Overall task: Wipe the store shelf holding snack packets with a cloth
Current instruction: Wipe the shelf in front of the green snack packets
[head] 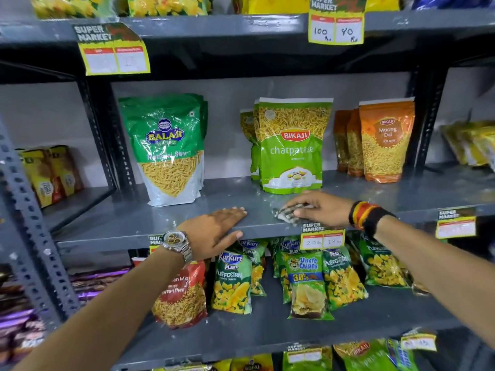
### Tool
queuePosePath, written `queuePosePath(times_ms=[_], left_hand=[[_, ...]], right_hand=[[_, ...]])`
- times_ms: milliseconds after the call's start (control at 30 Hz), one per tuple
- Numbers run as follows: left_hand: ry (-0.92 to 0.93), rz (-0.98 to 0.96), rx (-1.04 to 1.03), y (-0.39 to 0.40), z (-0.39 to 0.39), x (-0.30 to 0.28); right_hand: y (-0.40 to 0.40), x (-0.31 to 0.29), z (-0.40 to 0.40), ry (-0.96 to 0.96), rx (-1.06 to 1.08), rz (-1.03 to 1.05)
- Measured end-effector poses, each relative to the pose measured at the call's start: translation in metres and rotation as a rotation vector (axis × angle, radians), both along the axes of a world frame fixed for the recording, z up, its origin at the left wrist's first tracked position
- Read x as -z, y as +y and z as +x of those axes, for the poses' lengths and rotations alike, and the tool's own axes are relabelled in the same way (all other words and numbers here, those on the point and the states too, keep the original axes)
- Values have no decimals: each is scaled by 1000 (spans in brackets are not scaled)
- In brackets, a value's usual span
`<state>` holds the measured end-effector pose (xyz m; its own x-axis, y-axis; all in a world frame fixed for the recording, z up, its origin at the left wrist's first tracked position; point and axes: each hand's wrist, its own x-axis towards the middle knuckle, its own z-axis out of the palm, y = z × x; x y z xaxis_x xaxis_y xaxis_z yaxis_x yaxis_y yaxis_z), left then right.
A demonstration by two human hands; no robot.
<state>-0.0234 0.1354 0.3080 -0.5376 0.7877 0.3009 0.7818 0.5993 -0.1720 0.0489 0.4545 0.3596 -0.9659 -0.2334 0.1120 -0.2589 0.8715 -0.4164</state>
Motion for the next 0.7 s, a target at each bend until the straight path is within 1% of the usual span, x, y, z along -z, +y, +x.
queuePosePath(times_ms=[67, 100, 167, 233, 300, 467, 533, 600, 700], left_hand=[[2, 17, -2, 0, 0, 0], [-2, 21, -2, 1, 0, 0], [6, 24, -13, 2, 0, 0], [20, 34, -19, 3, 0, 1], [13, 30, -19, 2, -2, 0], [7, 30, 10, 1, -4, 1], [-3, 41, 11, 1, -6, 2], [-3, 47, 32, 0, -8, 4], [-14, 49, 67, -1, -11, 4]], right_hand=[[13, -14, 11, -91, -54, -37], [21, -22, 10, -74, -53, -73], [38, -34, -2, 37, 29, -163], [47, -36, -21, 105, 91, -180], [44, -32, -39, 104, 119, -140], [27, -7, -80, 35, 157, 48], [26, -4, -91, 26, 184, 61], [29, -3, -92, -14, 140, 90], [35, -16, -64, -143, 42, 115]])
